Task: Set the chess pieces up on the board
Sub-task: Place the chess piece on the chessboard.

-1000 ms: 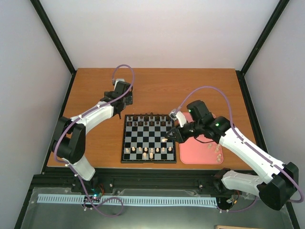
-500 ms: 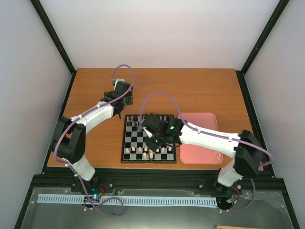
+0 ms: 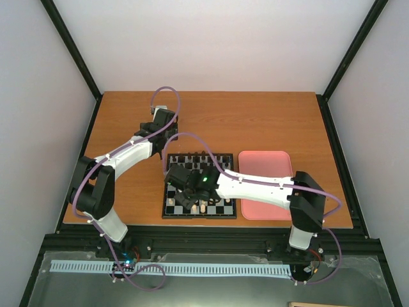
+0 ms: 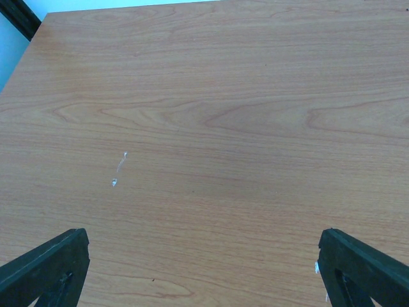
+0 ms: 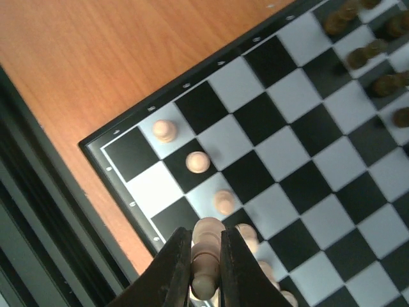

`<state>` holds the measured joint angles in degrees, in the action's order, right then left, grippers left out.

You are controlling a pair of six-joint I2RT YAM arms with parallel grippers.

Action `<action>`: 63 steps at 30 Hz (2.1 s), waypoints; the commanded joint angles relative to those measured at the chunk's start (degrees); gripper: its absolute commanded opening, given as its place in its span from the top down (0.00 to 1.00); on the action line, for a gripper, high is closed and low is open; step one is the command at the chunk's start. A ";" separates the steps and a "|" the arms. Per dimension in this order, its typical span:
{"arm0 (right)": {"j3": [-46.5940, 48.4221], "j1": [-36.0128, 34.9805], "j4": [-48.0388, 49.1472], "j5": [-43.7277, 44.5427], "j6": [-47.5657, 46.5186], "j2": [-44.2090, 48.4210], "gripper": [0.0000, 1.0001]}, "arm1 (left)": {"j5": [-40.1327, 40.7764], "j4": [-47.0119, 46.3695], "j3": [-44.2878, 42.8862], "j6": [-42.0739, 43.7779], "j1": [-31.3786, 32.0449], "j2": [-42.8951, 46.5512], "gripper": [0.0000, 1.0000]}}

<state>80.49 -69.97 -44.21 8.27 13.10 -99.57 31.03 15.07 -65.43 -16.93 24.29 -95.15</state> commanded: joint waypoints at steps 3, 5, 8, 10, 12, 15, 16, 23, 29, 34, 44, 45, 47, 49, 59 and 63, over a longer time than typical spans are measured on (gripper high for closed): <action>1.92 -3.59 -1.38 0.30 0.70 -3.64 0.97 | -0.20 -0.07 -1.94 0.23 0.40 0.58 0.00; 1.66 -3.99 -1.49 0.41 1.18 -4.14 0.97 | -0.31 -0.11 -1.75 0.15 0.40 1.11 0.00; 1.42 -4.67 -1.13 0.10 1.68 -4.67 0.97 | -0.65 -0.26 -1.42 -0.03 0.40 1.85 0.00; 1.74 -5.31 -1.03 0.75 1.78 -5.34 0.97 | -0.82 -0.22 -1.16 -0.11 0.40 2.23 0.00; 2.14 -5.91 -1.06 2.22 1.92 -6.25 0.97 | -0.91 -0.22 -1.02 -0.16 0.40 2.54 0.00; 2.92 -6.29 -1.19 2.59 1.85 -7.90 0.97 | -1.07 -0.22 -0.84 -0.21 0.40 2.92 0.00; 3.15 -6.38 -1.29 2.67 1.83 -8.51 0.97 | -1.06 -0.22 -0.84 -0.21 0.40 2.93 0.00; 3.12 -6.49 -1.41 4.15 2.13 -9.59 0.97 | -1.02 -0.22 -0.85 -0.20 0.40 3.11 0.00; 3.01 -6.44 -1.08 4.28 1.90 -10.43 0.97 | -1.09 -0.27 -0.84 -0.08 0.40 2.90 0.00; 2.74 -6.49 -0.61 2.84 1.57 -10.59 0.97 | -1.03 -0.22 -0.93 -0.06 0.40 2.76 0.00; 0.67 -6.48 0.97 1.18 2.39 -11.11 0.97 | -0.98 -0.33 -0.84 -0.05 0.41 2.60 0.00; 0.48 -6.41 1.08 1.48 2.51 -11.04 0.97 | -0.99 -0.31 -0.84 -0.04 0.40 2.62 0.00; 0.14 -6.40 1.30 1.61 2.49 -10.81 0.96 | -0.93 -0.23 -0.84 -0.03 0.40 2.72 0.00; 0.01 -6.34 1.37 2.14 2.71 -10.62 0.96 | -0.92 -0.29 -0.84 -0.05 0.40 2.83 0.00; -0.40 -5.84 1.67 3.72 2.85 -10.49 0.96 | -0.96 -0.30 -0.93 0.11 0.40 2.81 0.00; -0.80 -5.29 1.93 4.36 3.07 -10.07 0.95 | -0.80 -0.33 -1.01 0.14 0.40 2.67 0.00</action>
<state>80.51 -75.77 -43.03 10.57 15.20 -109.89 30.20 15.05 -65.43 -16.93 24.29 -93.84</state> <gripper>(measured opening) 0.101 0.998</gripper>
